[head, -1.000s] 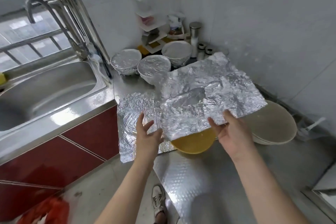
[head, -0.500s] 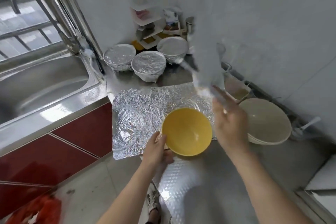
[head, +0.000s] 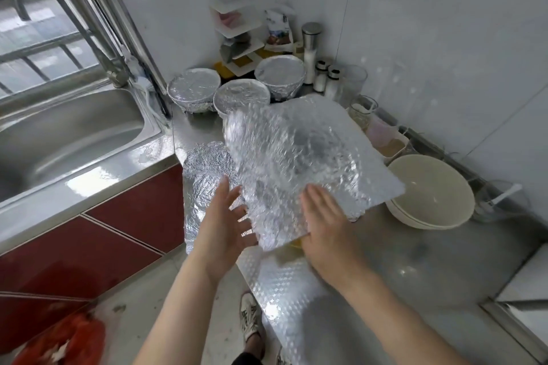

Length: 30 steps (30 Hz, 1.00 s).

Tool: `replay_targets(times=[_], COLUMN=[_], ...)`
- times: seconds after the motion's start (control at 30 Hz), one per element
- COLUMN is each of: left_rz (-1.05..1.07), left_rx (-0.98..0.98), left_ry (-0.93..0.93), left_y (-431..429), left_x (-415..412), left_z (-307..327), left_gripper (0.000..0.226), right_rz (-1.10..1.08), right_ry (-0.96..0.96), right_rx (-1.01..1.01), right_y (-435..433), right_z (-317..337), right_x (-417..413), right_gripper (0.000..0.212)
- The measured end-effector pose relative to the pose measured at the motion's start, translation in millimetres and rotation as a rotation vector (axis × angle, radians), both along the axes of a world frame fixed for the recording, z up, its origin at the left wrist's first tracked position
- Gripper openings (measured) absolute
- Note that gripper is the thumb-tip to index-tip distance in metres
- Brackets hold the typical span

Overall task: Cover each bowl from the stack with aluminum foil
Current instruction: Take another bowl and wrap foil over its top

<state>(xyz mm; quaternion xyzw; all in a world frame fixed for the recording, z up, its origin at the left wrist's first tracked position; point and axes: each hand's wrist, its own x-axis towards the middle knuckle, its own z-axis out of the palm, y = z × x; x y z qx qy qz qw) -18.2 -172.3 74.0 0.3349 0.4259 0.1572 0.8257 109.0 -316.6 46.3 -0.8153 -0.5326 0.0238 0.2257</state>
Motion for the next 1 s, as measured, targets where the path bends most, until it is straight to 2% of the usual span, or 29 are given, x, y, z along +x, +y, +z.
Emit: replay_targets(times=[0.07,0.13,0.2,0.27,0.33,0.4,0.47,0.5,0.57,0.63,0.8,1.0], left_rz=[-0.115,-0.144,-0.179,-0.153,-0.148,-0.170,-0.174,-0.172,-0.167,-0.172,-0.130,-0.078], left_rx=[0.157,0.358,0.430,0.420,0.402,0.405,0.401,0.397,0.393,0.382,0.388,0.380], left_ry=[0.109,0.318,0.394,0.440,0.472,0.493,0.504,0.511,0.514,0.501,0.474,0.441], left_y=[-7,-7,-4,5,9,9,7,7,8,8,10,24], left_x=[3,4,-1,-9,-18,-22,-22,-21,-19,-17,-10,3], left_z=[3,-9,-21,-32,-39,-44,-47,-49,-56,-61,-63,-60], left_gripper=[0.056,0.081,0.091,0.092,0.093,0.094,0.095,0.095,0.098,0.101,0.097,0.097], right_rz=[0.060,0.138,0.142,-0.043,-0.380,-0.737,-0.982,-1.029,-1.004,-0.909,-0.881,-0.927], right_ry=[0.041,0.059,0.250,0.428,0.533,0.669,0.964,1.162,1.575,1.787,1.836,1.726], right_rx=[-0.050,-0.004,0.054,0.261,0.468,0.536,0.416,0.340,0.309,0.375,0.469,0.454], right_y=[-3,-4,-11,-20,-30,-37,-41,-42,-41,-37,-14,17], right_z=[-23,-34,-35,-34,-30,-30,-36,-41,-46,-50,-49,-45], right_x=[-19,-29,-30,-23,-13,-2,4,5,3,2,0,14], right_gripper=[0.056,0.059,0.058,0.046,0.025,0.006,0.024,0.031,0.035,0.040,0.029,0.029])
